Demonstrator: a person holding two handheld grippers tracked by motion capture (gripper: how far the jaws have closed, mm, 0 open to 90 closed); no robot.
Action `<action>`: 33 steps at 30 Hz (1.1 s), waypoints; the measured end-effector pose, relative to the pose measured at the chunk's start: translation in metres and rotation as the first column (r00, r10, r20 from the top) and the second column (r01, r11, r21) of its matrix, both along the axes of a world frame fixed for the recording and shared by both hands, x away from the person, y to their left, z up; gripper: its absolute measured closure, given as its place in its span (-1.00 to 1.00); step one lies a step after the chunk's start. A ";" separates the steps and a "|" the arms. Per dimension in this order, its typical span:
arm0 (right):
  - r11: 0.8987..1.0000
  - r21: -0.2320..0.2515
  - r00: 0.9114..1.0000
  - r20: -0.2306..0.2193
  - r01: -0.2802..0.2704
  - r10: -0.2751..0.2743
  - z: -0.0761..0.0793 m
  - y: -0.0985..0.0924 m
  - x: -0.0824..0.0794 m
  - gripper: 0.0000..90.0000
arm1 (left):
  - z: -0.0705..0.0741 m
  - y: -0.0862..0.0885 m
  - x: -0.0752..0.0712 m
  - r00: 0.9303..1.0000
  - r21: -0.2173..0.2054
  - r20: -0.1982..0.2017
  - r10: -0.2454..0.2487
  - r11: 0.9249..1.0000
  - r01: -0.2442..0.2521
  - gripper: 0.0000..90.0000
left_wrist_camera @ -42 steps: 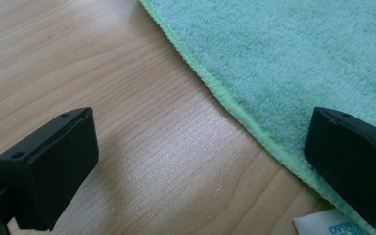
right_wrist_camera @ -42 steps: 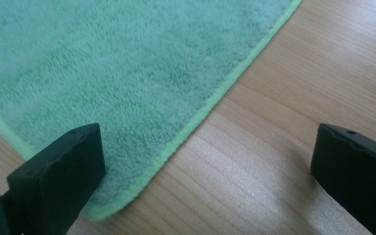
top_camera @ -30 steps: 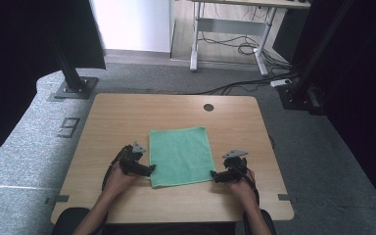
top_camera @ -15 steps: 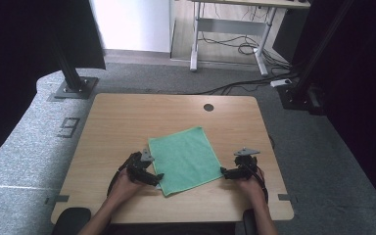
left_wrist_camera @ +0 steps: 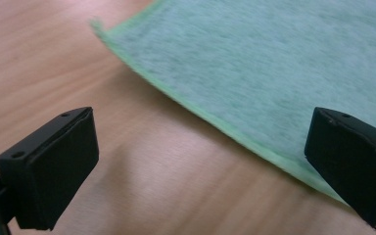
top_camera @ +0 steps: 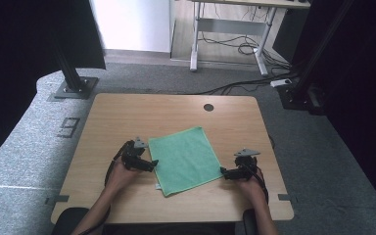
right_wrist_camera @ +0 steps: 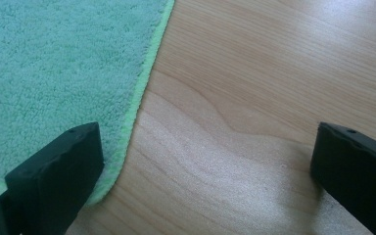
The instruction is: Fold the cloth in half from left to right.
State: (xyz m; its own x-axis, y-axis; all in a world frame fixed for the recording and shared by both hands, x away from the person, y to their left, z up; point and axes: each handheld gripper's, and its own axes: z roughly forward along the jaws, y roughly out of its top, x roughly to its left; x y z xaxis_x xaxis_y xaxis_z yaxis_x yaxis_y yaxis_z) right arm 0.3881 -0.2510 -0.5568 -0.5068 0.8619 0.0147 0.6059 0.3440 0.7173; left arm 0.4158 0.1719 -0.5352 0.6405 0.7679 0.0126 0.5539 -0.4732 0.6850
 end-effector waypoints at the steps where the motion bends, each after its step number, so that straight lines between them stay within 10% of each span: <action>1: 1.000 0.000 1.000 0.000 0.001 -0.001 0.000 0.000 0.000 -1.00 | 0.001 0.002 0.003 1.000 0.002 0.003 0.006 1.000 -0.006 -1.00; 22: 1.000 0.001 1.000 0.001 0.011 -0.011 0.000 0.001 -0.001 -1.00 | -0.004 0.016 0.069 0.985 -0.057 0.002 0.171 0.984 -0.171 -0.98; 28: 1.000 0.001 1.000 0.001 0.013 -0.013 0.000 0.001 -0.001 -1.00 | -0.012 0.010 0.075 0.983 0.020 0.004 0.183 0.983 -0.183 -0.98; 33: 1.000 0.002 1.000 0.001 0.013 -0.013 0.000 0.001 -0.001 -1.00 | -0.013 0.013 0.078 0.982 -0.002 -0.037 0.185 0.983 -0.186 -0.95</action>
